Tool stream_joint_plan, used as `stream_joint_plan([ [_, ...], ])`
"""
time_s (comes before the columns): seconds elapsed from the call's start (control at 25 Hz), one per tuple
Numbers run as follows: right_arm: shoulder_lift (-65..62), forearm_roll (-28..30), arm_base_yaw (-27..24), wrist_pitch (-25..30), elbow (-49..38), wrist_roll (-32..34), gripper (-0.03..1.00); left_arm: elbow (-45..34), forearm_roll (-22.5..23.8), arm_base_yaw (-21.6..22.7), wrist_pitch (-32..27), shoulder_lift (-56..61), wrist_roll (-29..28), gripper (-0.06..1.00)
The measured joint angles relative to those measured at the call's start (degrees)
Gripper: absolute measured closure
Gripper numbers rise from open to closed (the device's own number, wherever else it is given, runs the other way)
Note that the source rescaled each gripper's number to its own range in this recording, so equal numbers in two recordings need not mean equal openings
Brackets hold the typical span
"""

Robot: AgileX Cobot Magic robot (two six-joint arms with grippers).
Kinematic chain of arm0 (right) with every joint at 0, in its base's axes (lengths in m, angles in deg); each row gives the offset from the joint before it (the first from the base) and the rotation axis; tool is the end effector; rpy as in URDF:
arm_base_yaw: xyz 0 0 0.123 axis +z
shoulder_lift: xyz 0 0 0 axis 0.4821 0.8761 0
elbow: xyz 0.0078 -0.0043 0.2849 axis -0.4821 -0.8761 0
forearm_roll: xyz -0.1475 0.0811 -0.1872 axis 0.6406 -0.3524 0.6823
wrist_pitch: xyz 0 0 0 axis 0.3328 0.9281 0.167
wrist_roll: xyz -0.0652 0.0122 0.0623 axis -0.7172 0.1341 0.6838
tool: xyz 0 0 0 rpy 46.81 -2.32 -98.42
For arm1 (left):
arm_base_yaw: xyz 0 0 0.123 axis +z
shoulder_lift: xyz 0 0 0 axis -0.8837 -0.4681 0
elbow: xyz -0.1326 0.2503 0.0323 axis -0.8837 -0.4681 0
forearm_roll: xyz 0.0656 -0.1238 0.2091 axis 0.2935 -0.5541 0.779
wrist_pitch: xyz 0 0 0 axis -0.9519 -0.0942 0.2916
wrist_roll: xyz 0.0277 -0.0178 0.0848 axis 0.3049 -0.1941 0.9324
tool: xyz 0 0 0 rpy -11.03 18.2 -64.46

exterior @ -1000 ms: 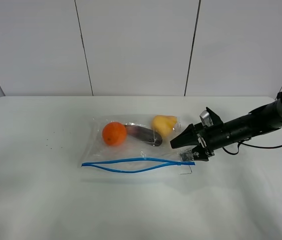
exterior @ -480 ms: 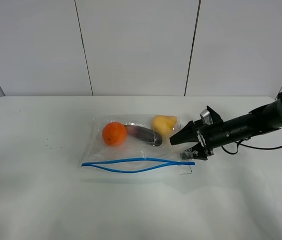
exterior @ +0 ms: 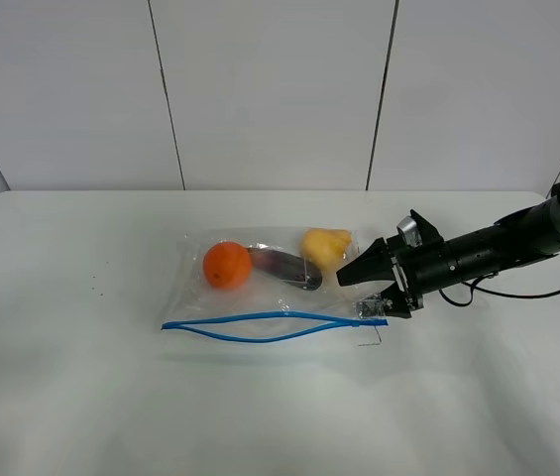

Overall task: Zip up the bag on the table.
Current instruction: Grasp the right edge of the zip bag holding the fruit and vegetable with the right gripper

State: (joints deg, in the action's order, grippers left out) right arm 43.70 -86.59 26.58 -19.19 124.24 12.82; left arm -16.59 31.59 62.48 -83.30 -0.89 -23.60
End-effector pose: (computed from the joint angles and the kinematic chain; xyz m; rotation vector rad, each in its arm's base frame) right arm 0.3614 0.0670 0.0849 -0.1414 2.6111 1.6016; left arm -0.0054 0.0053 0.2757 -0.0102 2.0418 0.0850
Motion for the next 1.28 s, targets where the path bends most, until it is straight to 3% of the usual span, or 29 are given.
stream_joint_plan([
  [1.28, 0.0, 0.6, 1.5, -1.3, 0.0, 0.2, -0.03, 0.0, 0.0, 0.0, -0.1, 0.0, 0.0, -0.06],
])
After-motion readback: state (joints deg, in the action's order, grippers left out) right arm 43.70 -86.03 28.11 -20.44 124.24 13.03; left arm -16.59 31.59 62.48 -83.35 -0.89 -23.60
